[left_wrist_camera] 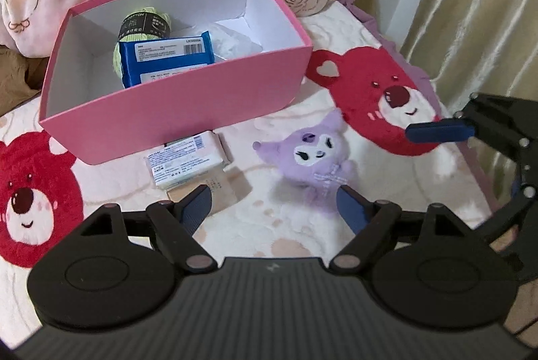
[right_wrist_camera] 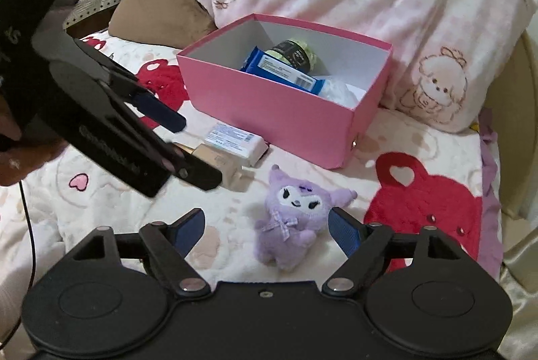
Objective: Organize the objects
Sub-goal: 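Move the left tool down and close it on the purple plush doll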
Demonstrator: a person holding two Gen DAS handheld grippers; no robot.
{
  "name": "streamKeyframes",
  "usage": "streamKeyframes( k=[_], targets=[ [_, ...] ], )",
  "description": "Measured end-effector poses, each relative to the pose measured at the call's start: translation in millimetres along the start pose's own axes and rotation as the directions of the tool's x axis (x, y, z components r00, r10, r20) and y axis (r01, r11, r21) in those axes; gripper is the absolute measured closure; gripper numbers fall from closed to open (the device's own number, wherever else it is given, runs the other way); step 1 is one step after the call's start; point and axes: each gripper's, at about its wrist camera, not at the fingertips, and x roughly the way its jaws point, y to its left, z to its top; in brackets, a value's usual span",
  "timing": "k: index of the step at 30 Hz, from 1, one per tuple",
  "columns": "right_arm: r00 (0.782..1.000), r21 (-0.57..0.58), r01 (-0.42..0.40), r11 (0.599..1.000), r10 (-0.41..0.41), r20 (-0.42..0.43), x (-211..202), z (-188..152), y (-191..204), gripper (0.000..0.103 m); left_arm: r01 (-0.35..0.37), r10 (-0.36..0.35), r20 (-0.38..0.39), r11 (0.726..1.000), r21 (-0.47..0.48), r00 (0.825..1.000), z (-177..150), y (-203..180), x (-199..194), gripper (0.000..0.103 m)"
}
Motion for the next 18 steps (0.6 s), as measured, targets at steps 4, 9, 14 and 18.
streamKeyframes(
  k=[4, 9, 14, 18],
  targets=[
    [0.999, -0.054, 0.008, 0.998, -0.010, -0.036, 22.7, -1.2, 0.4, 0.014, -0.006, 0.007, 0.039, 1.000, -0.021, 0.999, -6.1, 5.4, 19.7, 0.022],
    [0.994, -0.150, 0.041, 0.988, -0.055, -0.090, 53.1, -1.8, 3.2, 0.014, 0.065, -0.059, 0.060, 0.993, -0.094, 0.996, -10.2, 10.0, 39.4, 0.022],
    [0.996, -0.008, 0.053, 0.999, -0.054, -0.072, 74.8, -14.4, -7.3, 0.014, 0.115, -0.107, 0.062, 0.984, -0.140, 0.992, -13.7, 3.8, 59.4, 0.022],
    [0.990, 0.062, 0.055, 0.997, -0.046, -0.131, 96.6, -19.7, -12.3, 0.015, 0.143, -0.139, 0.033, 0.973, -0.182, 0.990, -14.8, 3.2, 81.1, 0.023]
  ],
)
